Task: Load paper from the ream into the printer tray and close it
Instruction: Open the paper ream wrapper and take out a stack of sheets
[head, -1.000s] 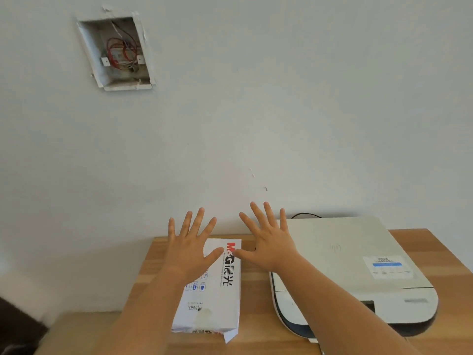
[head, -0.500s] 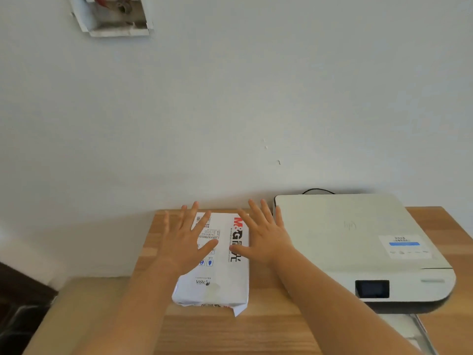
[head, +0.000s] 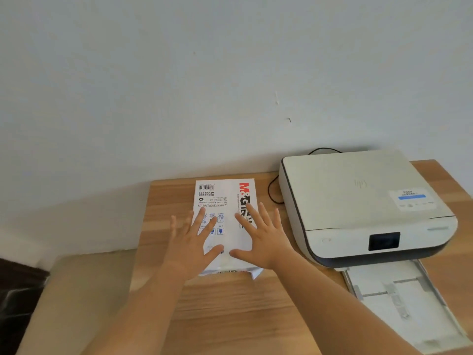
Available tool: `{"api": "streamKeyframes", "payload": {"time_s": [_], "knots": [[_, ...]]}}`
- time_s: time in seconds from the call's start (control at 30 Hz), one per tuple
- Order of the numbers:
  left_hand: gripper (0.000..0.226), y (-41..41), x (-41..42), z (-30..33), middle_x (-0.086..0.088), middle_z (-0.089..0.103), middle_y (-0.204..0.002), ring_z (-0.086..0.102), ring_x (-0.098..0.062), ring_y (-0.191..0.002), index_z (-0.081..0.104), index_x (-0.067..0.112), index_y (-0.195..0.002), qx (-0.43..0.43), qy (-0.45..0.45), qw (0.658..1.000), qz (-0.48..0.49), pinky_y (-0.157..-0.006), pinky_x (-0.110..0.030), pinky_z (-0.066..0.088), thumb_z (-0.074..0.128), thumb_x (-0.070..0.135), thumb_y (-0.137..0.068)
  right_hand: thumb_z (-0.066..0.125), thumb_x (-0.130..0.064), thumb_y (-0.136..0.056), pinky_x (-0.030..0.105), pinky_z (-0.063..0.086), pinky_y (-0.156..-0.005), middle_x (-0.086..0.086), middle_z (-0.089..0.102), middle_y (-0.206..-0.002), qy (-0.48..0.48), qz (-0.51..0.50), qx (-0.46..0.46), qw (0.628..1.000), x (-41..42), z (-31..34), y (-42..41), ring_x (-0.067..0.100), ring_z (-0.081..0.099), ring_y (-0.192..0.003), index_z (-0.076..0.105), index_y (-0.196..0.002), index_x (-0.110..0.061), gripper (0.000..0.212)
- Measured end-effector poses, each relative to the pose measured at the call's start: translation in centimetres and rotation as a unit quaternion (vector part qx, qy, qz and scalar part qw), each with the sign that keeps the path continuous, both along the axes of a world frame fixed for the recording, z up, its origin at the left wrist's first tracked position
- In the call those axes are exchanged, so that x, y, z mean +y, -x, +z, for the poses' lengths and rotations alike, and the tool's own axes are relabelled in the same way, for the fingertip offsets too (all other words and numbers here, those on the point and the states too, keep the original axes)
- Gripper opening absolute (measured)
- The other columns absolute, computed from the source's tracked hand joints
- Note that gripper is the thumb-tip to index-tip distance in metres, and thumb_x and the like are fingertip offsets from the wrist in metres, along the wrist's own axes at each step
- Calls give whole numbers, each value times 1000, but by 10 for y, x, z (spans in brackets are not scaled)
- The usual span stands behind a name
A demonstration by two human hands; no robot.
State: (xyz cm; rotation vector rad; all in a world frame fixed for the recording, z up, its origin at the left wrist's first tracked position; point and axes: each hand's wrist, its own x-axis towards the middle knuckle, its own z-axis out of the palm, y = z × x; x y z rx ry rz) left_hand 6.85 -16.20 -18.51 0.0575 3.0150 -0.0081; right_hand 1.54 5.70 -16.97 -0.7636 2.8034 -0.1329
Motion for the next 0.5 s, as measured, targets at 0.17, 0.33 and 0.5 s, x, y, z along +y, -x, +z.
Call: {"api": "streamKeyframes", "payload": {"time_s": [0.17, 0.33, 0.5], "knots": [[74, -9, 1, -10, 6, -22, -157, -14, -22, -146, -17, 43, -143, -17, -3, 1000, -7, -111, -61, -15, 2, 79, -81, 21, -89, -72, 61, -17, -111, -4, -17, -161, -12, -4, -16, 1000, -8, -10, -10, 25, -29, -143, -4, -150, -44, 94], [79, -13, 1, -21, 7, -21, -157, -13, -22, -146, -14, 42, -143, -34, -27, 999, 0, -111, -59, -16, -6, 80, -75, 23, -87, -73, 60, -18, -111, -3, -16, -161, -14, -1, -43, 999, -15, -23, -18, 25, -28, -143, -5, -150, -43, 93], [80, -22, -4, -36, 8, -25, -156, -17, -22, -145, -18, 43, -143, -60, -26, 998, 8, -112, -59, -15, -8, 79, -73, 22, -88, -74, 58, -19, -112, -3, -15, -161, -18, 7, -58, 998, -17, -43, -24, 26, -26, -144, -5, -150, -42, 93]]}}
